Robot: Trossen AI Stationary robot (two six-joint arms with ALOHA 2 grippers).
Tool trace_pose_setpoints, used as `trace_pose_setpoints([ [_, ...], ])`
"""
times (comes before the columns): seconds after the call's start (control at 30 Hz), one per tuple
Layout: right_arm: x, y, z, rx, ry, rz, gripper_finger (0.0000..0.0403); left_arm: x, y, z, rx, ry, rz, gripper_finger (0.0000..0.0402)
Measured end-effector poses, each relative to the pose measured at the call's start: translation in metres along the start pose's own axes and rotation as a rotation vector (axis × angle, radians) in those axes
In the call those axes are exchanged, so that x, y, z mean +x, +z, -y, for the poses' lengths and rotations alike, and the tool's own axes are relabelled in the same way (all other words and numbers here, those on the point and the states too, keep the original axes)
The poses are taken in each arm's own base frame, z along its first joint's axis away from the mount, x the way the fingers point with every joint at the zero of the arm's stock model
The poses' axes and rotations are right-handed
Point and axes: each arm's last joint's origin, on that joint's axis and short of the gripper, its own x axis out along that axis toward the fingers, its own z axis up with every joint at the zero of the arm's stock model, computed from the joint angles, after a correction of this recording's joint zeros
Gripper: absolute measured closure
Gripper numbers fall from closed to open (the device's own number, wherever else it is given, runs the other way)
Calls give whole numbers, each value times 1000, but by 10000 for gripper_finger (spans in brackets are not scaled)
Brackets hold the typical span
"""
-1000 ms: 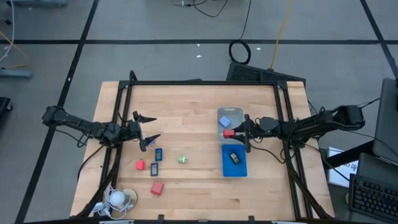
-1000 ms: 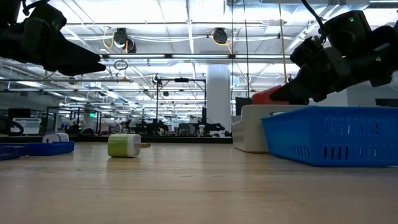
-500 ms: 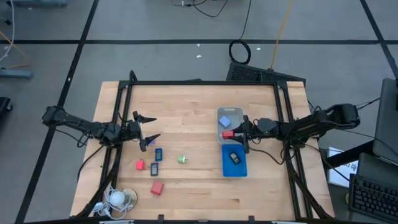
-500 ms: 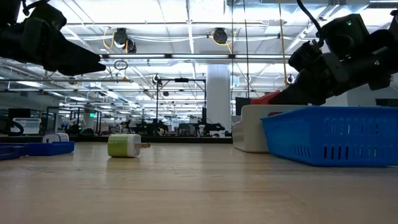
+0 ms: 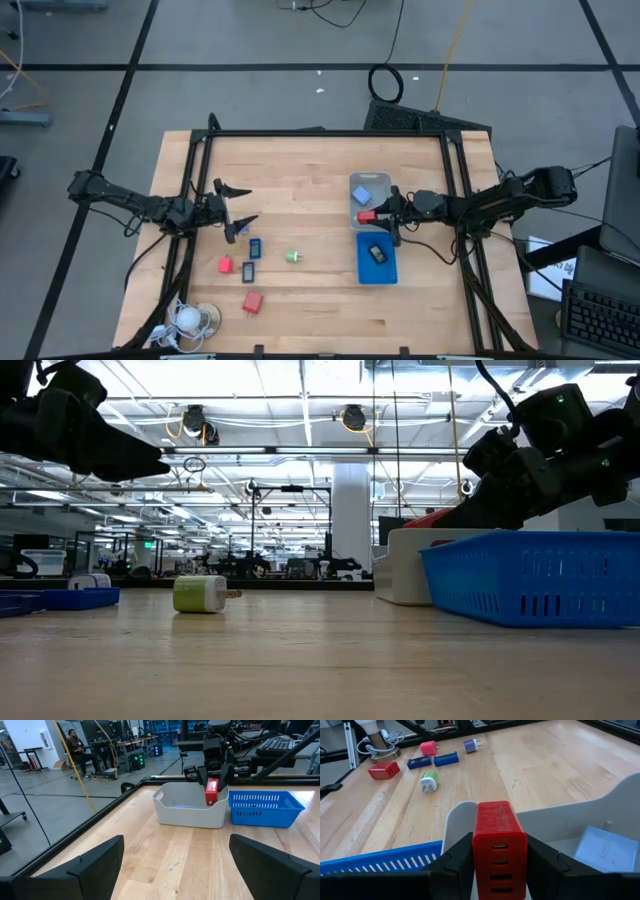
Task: Pick & Place Office items
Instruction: Put the top red charger adapter into the gray bin
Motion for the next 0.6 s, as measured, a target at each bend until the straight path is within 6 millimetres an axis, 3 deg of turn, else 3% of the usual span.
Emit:
trace_pose_setpoints([
  [0.6,0,0,0,7,0,-1,260,0,0,0,0,0,0,41],
])
